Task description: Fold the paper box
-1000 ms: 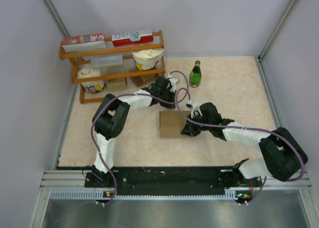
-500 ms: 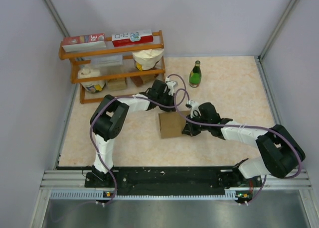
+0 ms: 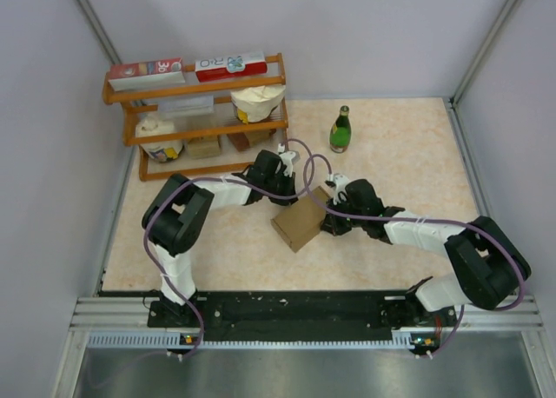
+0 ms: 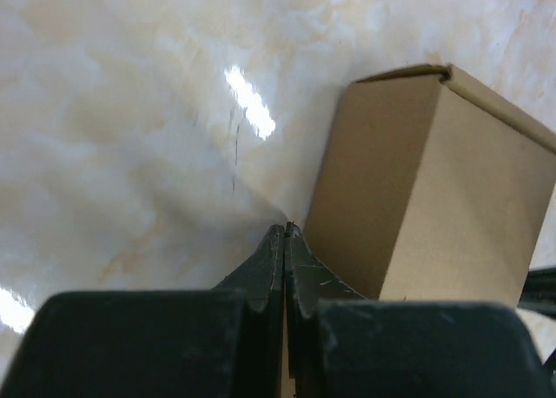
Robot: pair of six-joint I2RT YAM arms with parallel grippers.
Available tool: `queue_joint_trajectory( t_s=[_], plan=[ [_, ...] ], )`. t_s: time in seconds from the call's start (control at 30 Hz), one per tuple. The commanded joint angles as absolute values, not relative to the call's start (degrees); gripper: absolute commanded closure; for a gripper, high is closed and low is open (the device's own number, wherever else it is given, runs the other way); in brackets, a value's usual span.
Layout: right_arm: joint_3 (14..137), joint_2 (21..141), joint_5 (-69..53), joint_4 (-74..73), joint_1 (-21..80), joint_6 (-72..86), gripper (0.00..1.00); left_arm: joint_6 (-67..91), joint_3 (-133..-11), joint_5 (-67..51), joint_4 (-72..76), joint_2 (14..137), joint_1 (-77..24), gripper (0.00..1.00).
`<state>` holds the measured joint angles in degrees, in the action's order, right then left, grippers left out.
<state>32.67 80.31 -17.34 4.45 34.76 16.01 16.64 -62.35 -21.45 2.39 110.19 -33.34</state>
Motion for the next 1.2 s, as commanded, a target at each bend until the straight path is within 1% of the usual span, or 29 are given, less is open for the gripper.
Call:
queue_joint_trajectory(
  t_s=[0.0, 0.33, 0.5, 0.6, 0.7, 0.83, 0.93, 1.1, 1.17],
  plan=[
    [32.8, 78.7, -13.0, 10.3, 35.3, 15.7, 1.0, 18.7, -57.0, -20.7, -1.7, 107.1, -34.0, 1.0],
    [34.5, 80.2, -13.0, 12.6, 35.4, 16.6, 1.0, 23.0, -47.7, -19.7, -0.5, 99.6, -34.5, 1.0],
    [36.4, 81.9, -15.5, 12.4, 35.3, 16.7, 1.0, 24.4, -45.7, -19.7, 1.4, 98.5, -35.6, 1.0],
    [36.6, 82.0, -14.8, 11.4, 35.3, 17.0, 1.0, 25.2, -44.3, -19.3, 1.8, 97.7, -35.7, 1.0],
    [36.5, 80.5, -10.3, 7.7, 35.3, 17.2, 1.0, 25.7, -43.2, -16.4, 0.4, 96.5, -35.6, 1.0],
    [36.7, 76.8, -3.2, -1.7, 35.3, 19.5, 1.0, 27.8, -40.6, -10.9, -2.5, 93.0, -35.7, 1.0],
    [35.5, 74.4, -2.0, -6.6, 35.4, 22.7, 1.0, 29.6, -37.5, -8.2, -2.5, 89.6, -35.6, 1.0],
    [32.0, 71.1, -2.7, -9.6, 37.1, 28.5, 1.0, 32.9, -31.8, -9.5, 1.4, 83.5, -36.3, 1.0],
    [31.5, 70.1, -2.5, -11.4, 38.1, 30.5, 1.0, 33.7, -29.5, -8.2, 2.0, 79.9, -37.7, 1.0]
  ],
)
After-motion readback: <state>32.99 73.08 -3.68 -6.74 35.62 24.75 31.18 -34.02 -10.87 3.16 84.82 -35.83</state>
